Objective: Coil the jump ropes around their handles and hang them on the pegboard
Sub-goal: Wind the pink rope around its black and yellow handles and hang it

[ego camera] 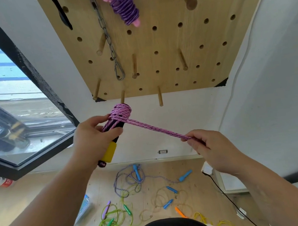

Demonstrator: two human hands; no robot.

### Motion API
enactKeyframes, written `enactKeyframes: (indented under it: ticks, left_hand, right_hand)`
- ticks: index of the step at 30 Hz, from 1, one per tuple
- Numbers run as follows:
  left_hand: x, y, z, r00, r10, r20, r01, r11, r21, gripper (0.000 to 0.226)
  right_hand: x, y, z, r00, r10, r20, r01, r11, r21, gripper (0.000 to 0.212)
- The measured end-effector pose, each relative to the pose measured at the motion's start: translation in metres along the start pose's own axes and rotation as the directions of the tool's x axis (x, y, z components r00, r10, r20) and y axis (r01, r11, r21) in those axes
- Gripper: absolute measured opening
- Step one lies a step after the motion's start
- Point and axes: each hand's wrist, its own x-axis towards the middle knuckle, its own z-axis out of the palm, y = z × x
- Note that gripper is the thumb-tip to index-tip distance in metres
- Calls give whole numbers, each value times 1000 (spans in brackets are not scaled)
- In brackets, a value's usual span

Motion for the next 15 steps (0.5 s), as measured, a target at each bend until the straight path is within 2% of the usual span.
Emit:
enactKeyframes:
  ticks: [2, 4, 6, 9, 12, 14, 15]
  left_hand:
    - [-3, 4, 0, 1000, 26, -2, -26, 999, -46, 45]
    - [-8, 13, 3, 999, 14, 31, -9, 986, -169, 40]
    - [-16, 22, 5, 993, 20, 115, 16, 953, -302, 37]
    - [-27, 25, 6, 941, 131, 312, 21, 897, -442, 53]
    - [-37, 15, 11, 777, 244, 580, 82, 875, -477, 68]
    - [-42, 9, 16, 633, 251, 732, 105, 910, -402, 67]
    - [-44, 6, 19, 566, 243, 788, 69, 938, -339, 62]
  right_hand:
    - [4, 5, 3, 1000, 14, 13, -14, 1000, -2, 22]
    - [6, 9, 10, 998, 27, 56, -25, 999, -24, 22]
    - [6, 11, 20, 994, 25, 104, -20, 999, -46, 22]
    - [6, 10, 29, 992, 36, 119, -36, 999, 3, 24]
    - [11, 13, 29, 985, 32, 167, -30, 999, -13, 21]
    - [23, 15, 26, 970, 61, 236, -39, 995, -95, 21]
    - [30, 14, 25, 958, 72, 277, -34, 990, -140, 21]
